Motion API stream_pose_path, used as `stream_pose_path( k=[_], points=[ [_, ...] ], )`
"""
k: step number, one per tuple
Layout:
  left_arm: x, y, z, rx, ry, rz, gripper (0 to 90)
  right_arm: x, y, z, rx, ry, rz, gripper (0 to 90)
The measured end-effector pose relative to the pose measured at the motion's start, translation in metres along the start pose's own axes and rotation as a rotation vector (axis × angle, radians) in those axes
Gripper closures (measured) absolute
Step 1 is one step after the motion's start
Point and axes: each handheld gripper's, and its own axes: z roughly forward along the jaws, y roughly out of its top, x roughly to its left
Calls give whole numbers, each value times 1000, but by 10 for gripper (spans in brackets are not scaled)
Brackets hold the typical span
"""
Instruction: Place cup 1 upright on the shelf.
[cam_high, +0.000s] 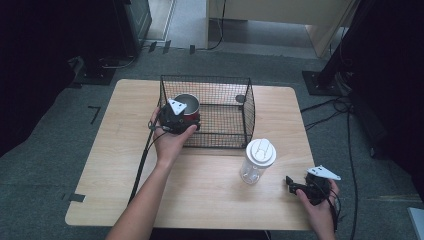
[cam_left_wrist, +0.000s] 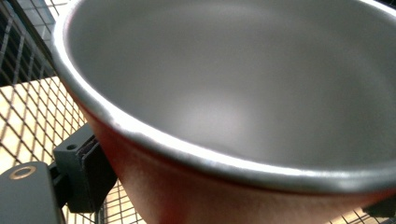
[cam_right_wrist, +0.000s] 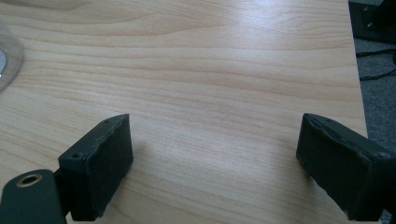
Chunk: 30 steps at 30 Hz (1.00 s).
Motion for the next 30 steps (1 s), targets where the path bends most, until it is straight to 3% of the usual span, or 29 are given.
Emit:
stream_pose_path(
  k=[5, 13, 20, 26, 30],
  points=[
    [-1, 0, 5, 31, -9, -30, 76, 0, 0, 0, 0, 0, 0, 105],
    [-7, 0, 15, 95, -13, -1, 76, 0, 0, 0, -1, 0, 0, 105],
    [-6, -3, 22, 160, 18, -11, 76, 0, 0, 0, 0, 2, -2, 105],
    [-3, -4, 22, 163, 19, -29, 75, 0, 0, 0, 0, 2, -2, 105],
    [-4, -3, 20, 196, 24, -23, 72, 0, 0, 0, 0, 2, -2, 105]
  ],
)
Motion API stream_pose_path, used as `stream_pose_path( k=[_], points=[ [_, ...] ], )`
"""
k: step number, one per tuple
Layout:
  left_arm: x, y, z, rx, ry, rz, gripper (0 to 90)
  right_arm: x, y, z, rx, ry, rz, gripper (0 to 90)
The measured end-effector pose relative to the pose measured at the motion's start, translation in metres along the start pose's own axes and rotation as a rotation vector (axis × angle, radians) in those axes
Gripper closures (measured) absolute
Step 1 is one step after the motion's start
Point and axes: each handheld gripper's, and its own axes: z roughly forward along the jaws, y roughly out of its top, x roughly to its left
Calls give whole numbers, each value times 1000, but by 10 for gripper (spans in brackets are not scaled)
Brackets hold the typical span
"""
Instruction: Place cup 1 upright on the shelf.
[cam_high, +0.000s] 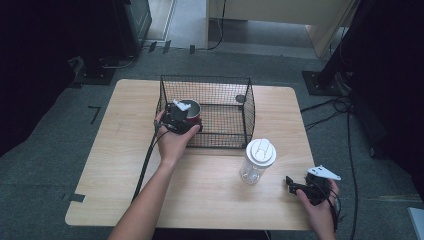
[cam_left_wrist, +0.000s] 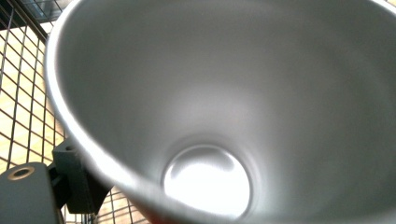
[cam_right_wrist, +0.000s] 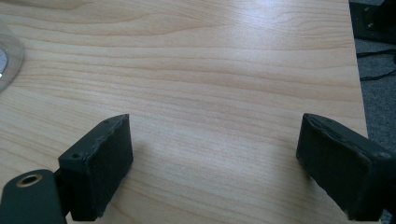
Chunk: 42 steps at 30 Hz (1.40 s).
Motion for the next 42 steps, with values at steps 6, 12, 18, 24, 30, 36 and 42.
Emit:
stream_pose_path(
  k=[6, 12, 18, 24, 30, 36, 42],
  points=[
    [1, 2, -6, -7, -27, -24, 11, 0, 0, 0, 0, -1, 0, 105],
    [-1, 3, -12, -14, -34, -22, 0, 0, 0, 0, 0, -1, 0, 105],
    [-3, 2, -19, -32, -34, -18, 0, 0, 0, 0, 0, -1, 0, 105],
    [-4, 1, -32, -82, -18, 3, 0, 0, 0, 0, 0, -1, 0, 105],
    [-5, 0, -52, -140, -34, 17, 0, 0, 0, 0, 0, -2, 0, 106],
    [-4, -2, -69, -190, -41, 38, 0, 0, 0, 0, 0, -2, 0, 106],
    [0, -8, -86, -226, -55, 36, 0, 0, 0, 0, 0, -3, 0, 106]
  ],
)
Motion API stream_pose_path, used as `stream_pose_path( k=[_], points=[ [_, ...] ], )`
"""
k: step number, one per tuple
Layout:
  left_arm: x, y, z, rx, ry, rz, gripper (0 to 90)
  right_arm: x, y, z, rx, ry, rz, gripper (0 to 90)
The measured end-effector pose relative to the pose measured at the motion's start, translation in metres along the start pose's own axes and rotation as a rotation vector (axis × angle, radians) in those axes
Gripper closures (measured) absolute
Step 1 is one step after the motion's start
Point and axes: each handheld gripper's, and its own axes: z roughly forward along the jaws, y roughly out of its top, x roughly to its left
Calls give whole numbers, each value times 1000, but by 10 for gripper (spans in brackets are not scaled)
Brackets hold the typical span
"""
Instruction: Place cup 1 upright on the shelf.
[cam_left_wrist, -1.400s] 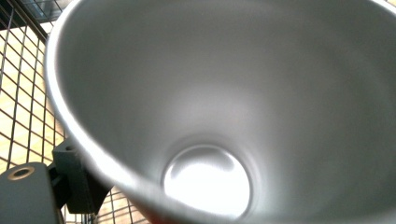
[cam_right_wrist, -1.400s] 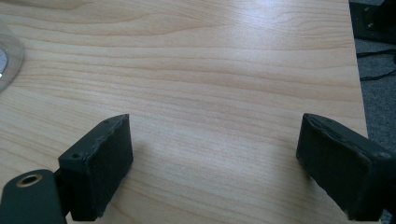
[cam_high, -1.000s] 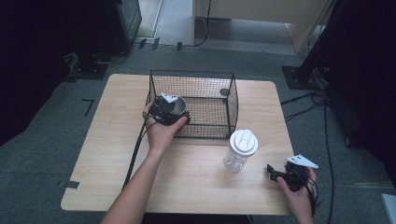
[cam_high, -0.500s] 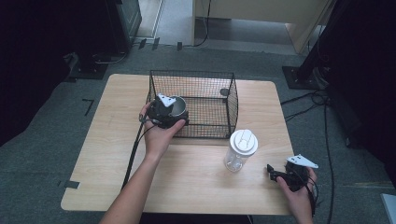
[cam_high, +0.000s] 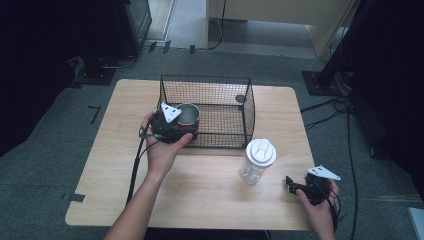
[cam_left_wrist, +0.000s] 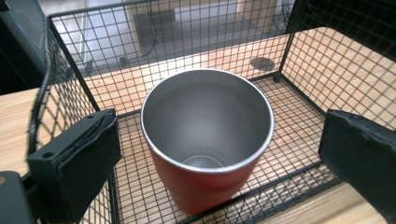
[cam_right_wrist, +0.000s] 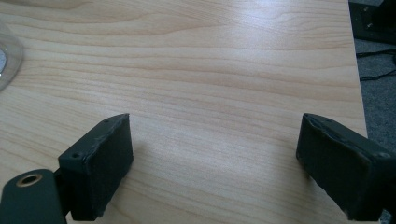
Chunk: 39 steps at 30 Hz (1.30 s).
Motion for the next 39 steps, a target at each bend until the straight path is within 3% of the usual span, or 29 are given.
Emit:
stream_pose_path(
  k=[10, 21, 37, 39],
  points=[
    [9, -9, -26, -25, -32, -5, 0, 0, 0, 0, 0, 0, 2, 106],
    [23, -34, -44, -24, -37, -32, 0, 0, 0, 0, 0, -3, 1, 107],
    [40, -71, -58, -5, -9, -50, 0, 0, 0, 0, 0, -4, 2, 107],
    [47, -82, -59, 7, 2, -67, 0, 0, 0, 0, 0, -4, 2, 107]
  ],
)
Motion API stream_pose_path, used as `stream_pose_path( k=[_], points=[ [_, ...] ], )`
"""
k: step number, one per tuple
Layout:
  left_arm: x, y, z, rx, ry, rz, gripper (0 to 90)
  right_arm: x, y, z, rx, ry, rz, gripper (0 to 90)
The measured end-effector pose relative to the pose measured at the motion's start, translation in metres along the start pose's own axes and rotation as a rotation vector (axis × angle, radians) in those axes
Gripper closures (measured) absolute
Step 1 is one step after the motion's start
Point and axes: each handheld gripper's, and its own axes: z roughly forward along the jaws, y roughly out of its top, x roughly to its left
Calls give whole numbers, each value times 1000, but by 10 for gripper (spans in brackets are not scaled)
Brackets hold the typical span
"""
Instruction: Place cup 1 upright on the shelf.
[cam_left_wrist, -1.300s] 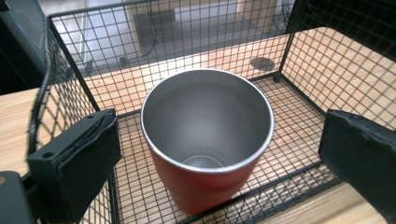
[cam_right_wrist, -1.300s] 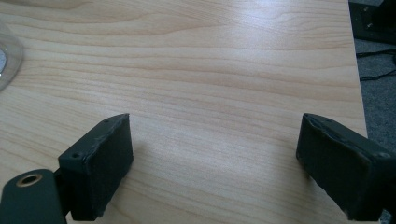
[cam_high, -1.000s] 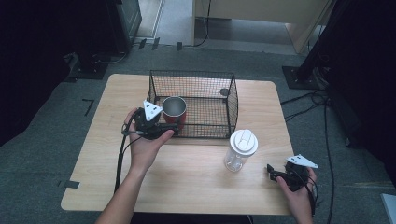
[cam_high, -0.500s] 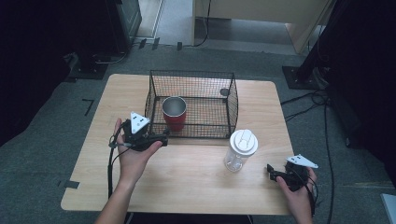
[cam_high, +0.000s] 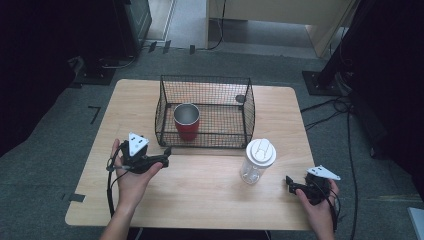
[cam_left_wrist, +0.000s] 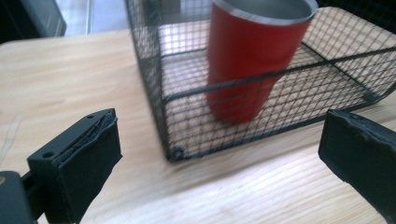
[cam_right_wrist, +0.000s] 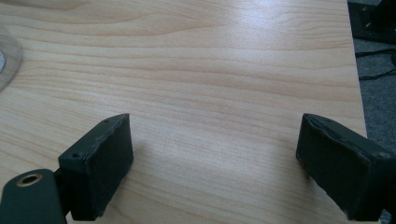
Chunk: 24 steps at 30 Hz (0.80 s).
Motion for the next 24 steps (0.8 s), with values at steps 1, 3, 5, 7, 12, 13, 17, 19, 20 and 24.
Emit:
stream_pose_path(
  k=[1, 3, 5, 7, 12, 13, 17, 19, 20, 24],
  points=[
    [4, -4, -1, 3, 5, -8, 0, 0, 0, 0, 0, 0, 0, 107],
    [8, -9, -2, 7, 15, -11, 0, 0, 0, 0, 0, 0, 0, 107],
    [13, -16, -3, 17, 32, -9, 0, 0, 0, 0, 0, -1, 0, 107],
    [19, -22, -3, 26, 42, -14, 0, 0, 0, 0, 0, -1, 1, 107],
    [30, -40, -5, 55, 61, -28, 0, 0, 0, 0, 0, -1, 1, 107],
    [33, -43, -6, 60, 64, -32, 0, 0, 0, 0, 0, -1, 1, 106],
    [42, -54, -8, 79, 72, -49, 0, 0, 0, 0, -1, -4, 2, 105],
    [47, -59, -10, 87, 75, -58, 0, 0, -1, -1, 0, -2, 0, 104],
    [49, -62, -11, 90, 79, -61, 0, 0, -1, -1, 1, -2, 0, 102],
    [57, -69, -14, 115, 104, -44, 0, -1, -2, -2, 1, -5, 9, 93]
  ],
)
